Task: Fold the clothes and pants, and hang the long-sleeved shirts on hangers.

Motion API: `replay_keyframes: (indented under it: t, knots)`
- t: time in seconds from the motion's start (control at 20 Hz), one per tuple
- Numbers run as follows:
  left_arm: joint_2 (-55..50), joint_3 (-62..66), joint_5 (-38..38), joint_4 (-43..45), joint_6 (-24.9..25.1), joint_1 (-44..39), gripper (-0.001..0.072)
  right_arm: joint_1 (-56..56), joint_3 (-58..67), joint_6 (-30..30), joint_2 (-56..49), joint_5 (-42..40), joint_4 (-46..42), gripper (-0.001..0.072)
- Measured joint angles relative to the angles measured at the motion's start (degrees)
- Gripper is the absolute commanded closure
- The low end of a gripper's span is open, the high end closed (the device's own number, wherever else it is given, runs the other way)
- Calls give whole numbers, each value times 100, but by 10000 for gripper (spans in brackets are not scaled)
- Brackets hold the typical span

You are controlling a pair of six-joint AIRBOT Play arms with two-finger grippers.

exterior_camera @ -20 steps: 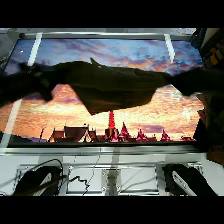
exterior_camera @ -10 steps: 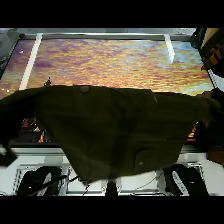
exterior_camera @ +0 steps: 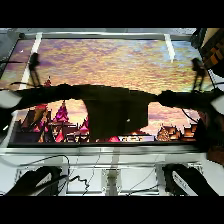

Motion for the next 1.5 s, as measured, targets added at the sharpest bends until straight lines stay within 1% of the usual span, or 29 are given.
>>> replay_keyframes:
  t: [0.1,0.15,0.25,0.35,0.45,0.55,0.65,0.75,0.8,0.85,0.9,0.95,1.0,1.05,1.15,1.25,1.3,1.4,1.5]
  knots:
    - [-640,-24,190,-614,376,11,692,0,-129,-26,-509,-612,70,666]
    - [-824,-31,212,-852,505,11,692,-2,-170,-35,-688,-793,70,666]
    - [-1034,-42,-39,-1154,673,13,692,-4,-205,-57,-903,-787,-26,666]
    - [-1123,-44,-595,-1158,695,15,692,-4,-210,-151,-1016,-321,-223,666]
    - [-1178,-50,-1233,-710,337,-22,692,-4,-210,-280,-1080,323,-365,666]
    - [-1213,-57,-1805,-55,-173,-114,691,-4,-210,-369,-1134,916,-479,666]
    - [-1228,-72,-2197,463,-544,-234,691,-2,-219,-417,-1196,1272,-603,666]
    - [-1237,-125,-2435,822,-761,-369,690,0,-236,-442,-1279,1456,-669,665]
    - [-1239,-151,-2509,929,-848,-446,686,0,-243,-448,-1314,1499,-697,637]
    - [-1241,-170,-2562,1010,-887,-511,677,0,-245,-455,-1349,1534,-739,489]
    - [-1244,-184,-2592,1185,-907,-570,592,0,-245,-470,-1366,1519,-885,262]
    - [-1244,-201,-2634,1403,-951,-601,321,-13,-247,-468,-1388,1456,-1034,147]
    - [-1248,-210,-2573,1388,-1001,-634,51,-9,-247,-496,-1397,1290,-1025,150]
    - [-1244,-210,-2524,1279,-999,-662,1,0,-243,-584,-1403,1158,-911,158]
    - [-1244,-219,-2330,1368,-1014,-680,0,-7,-240,-704,-1416,527,-1178,162]
    - [-1244,-221,-2249,1311,-1012,-704,0,-87,-236,-695,-1434,-72,-1307,168]
    - [-1244,-223,-2201,1331,-1012,-704,0,-186,-232,-671,-1456,-297,-1300,202]
    - [-1244,-223,-2114,1325,-990,-708,0,-560,-192,-719,-1565,-529,-1355,203]
    - [-1244,-223,-2092,1329,-907,-708,0,-1049,-96,-1143,-1786,-356,-986,203]
